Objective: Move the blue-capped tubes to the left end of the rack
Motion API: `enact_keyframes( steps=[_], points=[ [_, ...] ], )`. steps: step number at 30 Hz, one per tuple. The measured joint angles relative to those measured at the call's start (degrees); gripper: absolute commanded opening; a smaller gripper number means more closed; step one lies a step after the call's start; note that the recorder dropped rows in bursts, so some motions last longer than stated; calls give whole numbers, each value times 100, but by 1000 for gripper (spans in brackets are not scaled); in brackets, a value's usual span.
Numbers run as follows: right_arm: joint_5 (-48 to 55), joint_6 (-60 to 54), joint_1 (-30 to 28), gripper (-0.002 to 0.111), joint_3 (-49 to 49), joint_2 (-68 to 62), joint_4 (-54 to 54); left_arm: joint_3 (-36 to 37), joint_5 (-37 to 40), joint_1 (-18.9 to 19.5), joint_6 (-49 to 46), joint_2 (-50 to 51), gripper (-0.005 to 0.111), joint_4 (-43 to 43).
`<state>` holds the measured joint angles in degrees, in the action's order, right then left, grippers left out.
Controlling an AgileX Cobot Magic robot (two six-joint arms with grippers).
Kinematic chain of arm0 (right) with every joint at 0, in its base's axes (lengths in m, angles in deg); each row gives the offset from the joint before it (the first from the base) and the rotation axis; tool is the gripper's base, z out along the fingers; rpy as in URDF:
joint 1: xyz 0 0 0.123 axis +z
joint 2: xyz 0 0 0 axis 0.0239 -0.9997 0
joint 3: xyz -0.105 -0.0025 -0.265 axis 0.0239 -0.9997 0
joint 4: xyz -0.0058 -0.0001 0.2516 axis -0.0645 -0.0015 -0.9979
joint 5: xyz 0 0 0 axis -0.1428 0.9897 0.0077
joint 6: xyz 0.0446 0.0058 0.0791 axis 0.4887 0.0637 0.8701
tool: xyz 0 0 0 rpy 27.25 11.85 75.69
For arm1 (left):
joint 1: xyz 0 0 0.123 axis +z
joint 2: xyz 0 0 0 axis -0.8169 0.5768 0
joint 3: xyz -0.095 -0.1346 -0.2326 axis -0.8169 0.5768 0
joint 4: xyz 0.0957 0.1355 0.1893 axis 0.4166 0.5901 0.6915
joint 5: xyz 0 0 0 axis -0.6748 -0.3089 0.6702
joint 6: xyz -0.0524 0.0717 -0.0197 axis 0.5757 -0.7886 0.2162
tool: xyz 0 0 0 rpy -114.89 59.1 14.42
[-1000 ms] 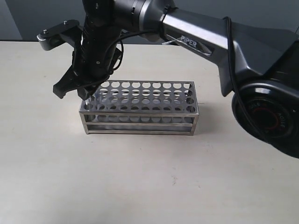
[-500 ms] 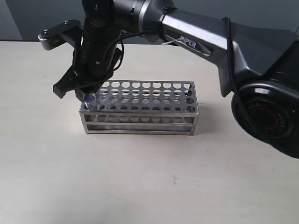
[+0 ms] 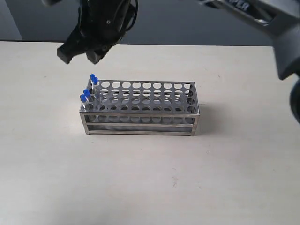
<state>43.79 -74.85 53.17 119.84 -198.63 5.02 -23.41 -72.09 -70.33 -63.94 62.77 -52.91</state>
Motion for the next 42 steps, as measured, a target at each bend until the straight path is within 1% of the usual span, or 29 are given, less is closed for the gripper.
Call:
enact_keyframes(
  steps=[8,17,19,22,25,29,32,34,36,38,41,42],
  points=[
    [13,265,0,15,0,1170,908,0,0,0,0,0,1,0],
    [13,287,0,15,-121,2441,1132,0,0,0,0,0,1,0],
    [13,430,0,15,-365,2863,1142,0,0,0,0,0,1,0],
    [37,1134,0,15,-845,3556,1142,0,0,0,0,0,1,0],
    [49,1373,0,15,-895,3934,1142,0,0,0,0,0,1,0],
    [49,1623,0,15,-895,4112,1194,0,0,0,0,0,1,0],
    [39,1814,0,15,-1085,4307,1864,0,0,0,0,0,1,0],
    [39,2213,-10,15,-1537,4505,2679,0,0,0,0,0,1,0],
    [16,2520,-110,15,-2108,4724,2977,0,0,0,0,0,1,0],
    [-271,2762,-344,15,-2816,5045,3032,0,0,0,0,0,1,0],
    [-1578,2915,-1003,15,-4240,5626,2800,0,0,0,0,0,1,0],
    [-2234,2945,-1257,15,-4829,5861,2671,0,0,0,0,0,1,0]
  ],
)
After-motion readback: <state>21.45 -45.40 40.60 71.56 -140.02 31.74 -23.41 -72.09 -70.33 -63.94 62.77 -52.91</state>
